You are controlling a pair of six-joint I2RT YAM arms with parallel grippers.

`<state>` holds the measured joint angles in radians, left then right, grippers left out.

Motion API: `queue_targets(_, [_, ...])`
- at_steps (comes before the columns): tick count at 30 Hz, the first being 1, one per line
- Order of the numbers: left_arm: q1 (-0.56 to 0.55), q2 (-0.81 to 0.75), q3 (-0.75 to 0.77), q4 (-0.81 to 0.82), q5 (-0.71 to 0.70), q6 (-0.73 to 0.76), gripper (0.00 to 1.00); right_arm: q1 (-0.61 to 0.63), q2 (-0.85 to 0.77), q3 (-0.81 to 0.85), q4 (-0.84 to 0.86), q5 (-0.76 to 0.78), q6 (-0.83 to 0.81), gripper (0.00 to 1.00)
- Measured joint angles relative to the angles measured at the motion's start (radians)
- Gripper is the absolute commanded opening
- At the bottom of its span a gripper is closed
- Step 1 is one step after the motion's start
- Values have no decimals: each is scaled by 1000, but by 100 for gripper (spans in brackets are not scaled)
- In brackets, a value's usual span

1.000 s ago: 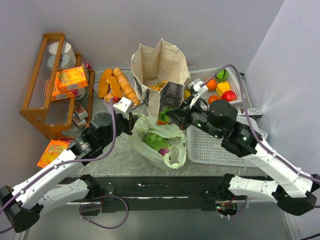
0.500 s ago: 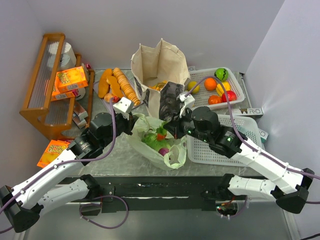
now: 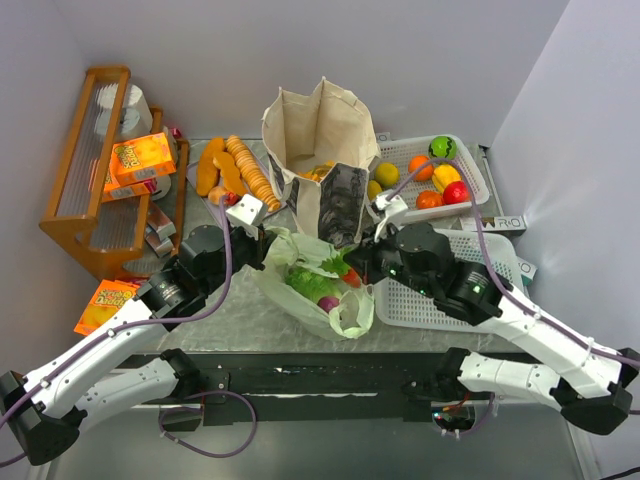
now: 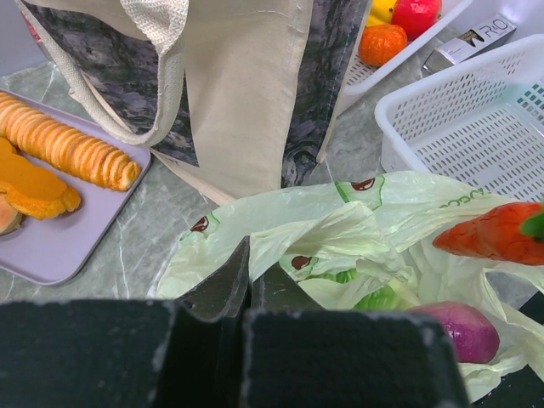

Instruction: Place the mixed food into the grocery bags and tie them

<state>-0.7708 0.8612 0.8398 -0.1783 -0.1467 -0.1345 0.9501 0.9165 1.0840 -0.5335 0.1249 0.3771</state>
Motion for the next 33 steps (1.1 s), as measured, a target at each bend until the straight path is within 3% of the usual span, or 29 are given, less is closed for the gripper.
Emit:
queue_targets(18, [0,-5,-1,1,0,2,1,104,459,18,83,54,50,0])
queue_targets(20, [0,-11,-3,1,0,2,1,112,477,18,80,59,62,15])
queue_targets(21, [0,-14,-3,2,0,2,1,115,479,18,75,60,69,42])
queue_targets(24, [0,-22,-5,2,-1,2,1,114,454,18,71,56,63,75])
queue_targets(29, [0,-21,-5,2,-1,2,1,114,288,26,43,71,10,85])
queue_targets(33, [0,-20,-5,2,-9,2,1,99,98,64,31,161,-30,86])
